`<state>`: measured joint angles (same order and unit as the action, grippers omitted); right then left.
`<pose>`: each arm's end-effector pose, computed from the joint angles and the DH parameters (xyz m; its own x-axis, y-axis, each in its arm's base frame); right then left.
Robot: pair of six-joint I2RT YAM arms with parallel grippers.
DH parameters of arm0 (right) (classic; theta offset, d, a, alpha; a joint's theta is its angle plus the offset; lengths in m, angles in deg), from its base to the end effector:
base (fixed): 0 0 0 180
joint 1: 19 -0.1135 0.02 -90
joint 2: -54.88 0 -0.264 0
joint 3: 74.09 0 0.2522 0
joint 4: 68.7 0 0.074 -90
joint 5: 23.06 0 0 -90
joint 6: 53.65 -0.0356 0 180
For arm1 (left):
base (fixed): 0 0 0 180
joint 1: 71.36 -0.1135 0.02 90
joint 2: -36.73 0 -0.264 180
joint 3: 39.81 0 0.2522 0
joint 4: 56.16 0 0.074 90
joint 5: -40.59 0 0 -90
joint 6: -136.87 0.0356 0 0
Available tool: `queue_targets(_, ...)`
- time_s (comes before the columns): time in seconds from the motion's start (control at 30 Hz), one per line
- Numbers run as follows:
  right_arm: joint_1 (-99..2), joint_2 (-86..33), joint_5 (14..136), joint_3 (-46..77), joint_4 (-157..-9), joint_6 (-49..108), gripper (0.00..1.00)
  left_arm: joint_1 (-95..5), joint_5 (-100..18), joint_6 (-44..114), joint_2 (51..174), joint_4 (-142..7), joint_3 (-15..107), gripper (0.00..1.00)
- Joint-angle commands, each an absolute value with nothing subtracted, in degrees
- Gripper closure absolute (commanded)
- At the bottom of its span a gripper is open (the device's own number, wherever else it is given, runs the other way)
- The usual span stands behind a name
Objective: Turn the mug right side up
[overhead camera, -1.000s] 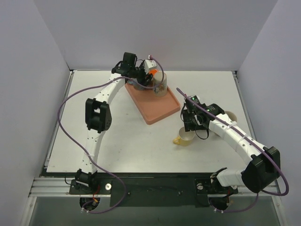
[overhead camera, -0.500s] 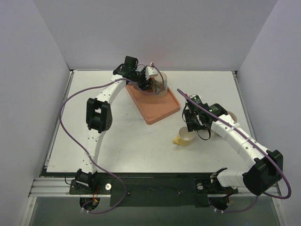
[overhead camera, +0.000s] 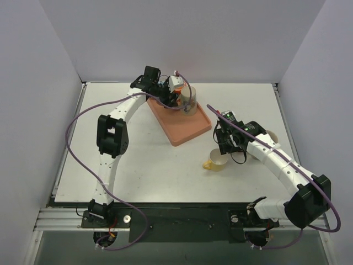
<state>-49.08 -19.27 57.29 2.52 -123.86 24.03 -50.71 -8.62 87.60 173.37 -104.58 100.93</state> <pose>0.2331 0.1281 0.2915 -0.7592 -0.1966 -0.6205 -0.2500 0.9682 -0.0010 0.4931 -0.2107 0.2423 -0.0358 0.5414 -0.8400 0.9604 0.2512 0.1209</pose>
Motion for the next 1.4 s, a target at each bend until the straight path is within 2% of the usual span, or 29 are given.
queue_targets(0.0,-49.41,-20.0,56.31,2.87,-125.52,24.05,0.57,-50.26,-15.22,82.73,173.04,-96.3,101.84,0.26)
queue_targets(0.17,-49.49,-19.82,56.31,2.69,-125.35,23.87,0.57,-50.09,-14.61,84.3,176.2,-97.6,102.97,0.26)
queue_targets(0.43,-49.49,-18.59,56.31,3.04,-125.35,23.78,0.57,-49.65,-16.1,83.52,180.08,-97.43,106.23,0.44)
queue_targets(0.53,-49.49,-18.06,56.4,3.3,-125.43,23.96,0.57,-48.86,-16.45,83.69,180.17,-97.61,106.05,0.62)
queue_targets(0.6,-49.49,-17.71,56.22,3.66,-125.43,23.87,0.57,-48.68,-16.37,83.0,179.64,-98.22,105.88,0.89)
queue_targets(0.63,-49.49,-17.28,56.05,3.83,-125.52,23.87,0.57,-48.68,-16.37,82.21,179.2,-97.87,105.53,1.0)
queue_targets(0.83,-49.58,-14.12,54.64,4.71,-125.87,23.87,0.57,-50.0,-16.19,65.0,171.82,-95.84,101.4,1.0)
queue_targets(1.0,-50.81,-10.86,52.53,7.43,-122.99,26.49,0.57,-51.66,-7.26,34.65,165.42,-100.16,100.26,1.0)
queue_targets(1.1,-51.95,-7.88,52.88,7.7,-117.89,29.22,0.55,-51.84,-3.37,16.52,161.28,-97.88,93.94,1.0)
queue_targets(1.27,-52.04,-3.75,57.62,3.49,-101.39,35.9,0.52,-50.7,3.84,-2.94,149.06,-79.29,76.47,1.0)
queue_targets(1.37,-52.04,-2.51,62.36,1.47,-92.41,39.6,0.5,-49.48,8.67,-15.49,143.97,-71.26,71.18,1.0)
